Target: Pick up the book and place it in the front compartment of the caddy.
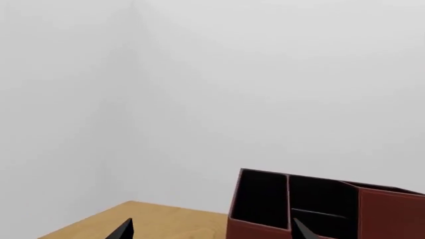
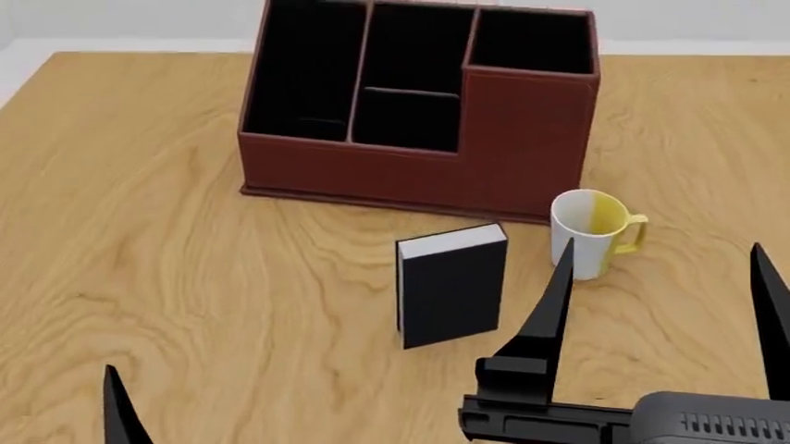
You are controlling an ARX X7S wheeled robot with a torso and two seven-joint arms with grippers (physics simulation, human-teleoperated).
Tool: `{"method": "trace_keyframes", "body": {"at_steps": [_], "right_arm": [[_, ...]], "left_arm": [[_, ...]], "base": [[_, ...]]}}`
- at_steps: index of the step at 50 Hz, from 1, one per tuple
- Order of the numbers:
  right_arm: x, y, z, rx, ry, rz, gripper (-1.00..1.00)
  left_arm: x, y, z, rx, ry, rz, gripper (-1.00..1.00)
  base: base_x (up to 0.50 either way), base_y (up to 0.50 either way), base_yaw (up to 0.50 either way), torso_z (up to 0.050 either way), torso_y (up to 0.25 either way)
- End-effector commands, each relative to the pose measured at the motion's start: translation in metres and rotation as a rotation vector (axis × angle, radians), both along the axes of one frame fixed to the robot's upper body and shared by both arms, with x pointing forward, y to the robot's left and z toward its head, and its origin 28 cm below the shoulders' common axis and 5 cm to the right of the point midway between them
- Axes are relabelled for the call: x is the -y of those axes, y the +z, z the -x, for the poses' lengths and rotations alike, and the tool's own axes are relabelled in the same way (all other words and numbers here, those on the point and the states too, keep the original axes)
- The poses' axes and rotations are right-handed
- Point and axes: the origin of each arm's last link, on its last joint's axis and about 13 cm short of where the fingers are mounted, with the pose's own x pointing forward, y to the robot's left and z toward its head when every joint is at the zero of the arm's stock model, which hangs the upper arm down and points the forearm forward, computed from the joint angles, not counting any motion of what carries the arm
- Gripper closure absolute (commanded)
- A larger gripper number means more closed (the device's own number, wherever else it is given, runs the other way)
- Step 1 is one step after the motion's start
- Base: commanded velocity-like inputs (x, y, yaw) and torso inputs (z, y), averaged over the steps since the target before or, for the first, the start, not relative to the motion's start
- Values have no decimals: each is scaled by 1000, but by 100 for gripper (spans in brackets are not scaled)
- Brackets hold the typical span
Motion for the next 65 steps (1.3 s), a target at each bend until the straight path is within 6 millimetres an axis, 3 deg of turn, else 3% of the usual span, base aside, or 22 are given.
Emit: {"method": "trace_keyframes", "body": {"at_steps": [1, 46, 65], "right_arm": [[0, 1, -1, -2, -3, 0, -100], [-1, 2, -5, 0, 3, 1, -100], [-3, 1, -7, -4, 1, 4, -100]], "left_arm": [[0, 0, 0, 0, -6, 4, -100], [0, 0, 0, 4, -8, 2, -100], [0, 0, 0, 3, -9, 2, -100]], "base": [[375, 67, 0, 0, 0], [372, 14, 0, 0, 1], [370, 224, 0, 0, 1]]}}
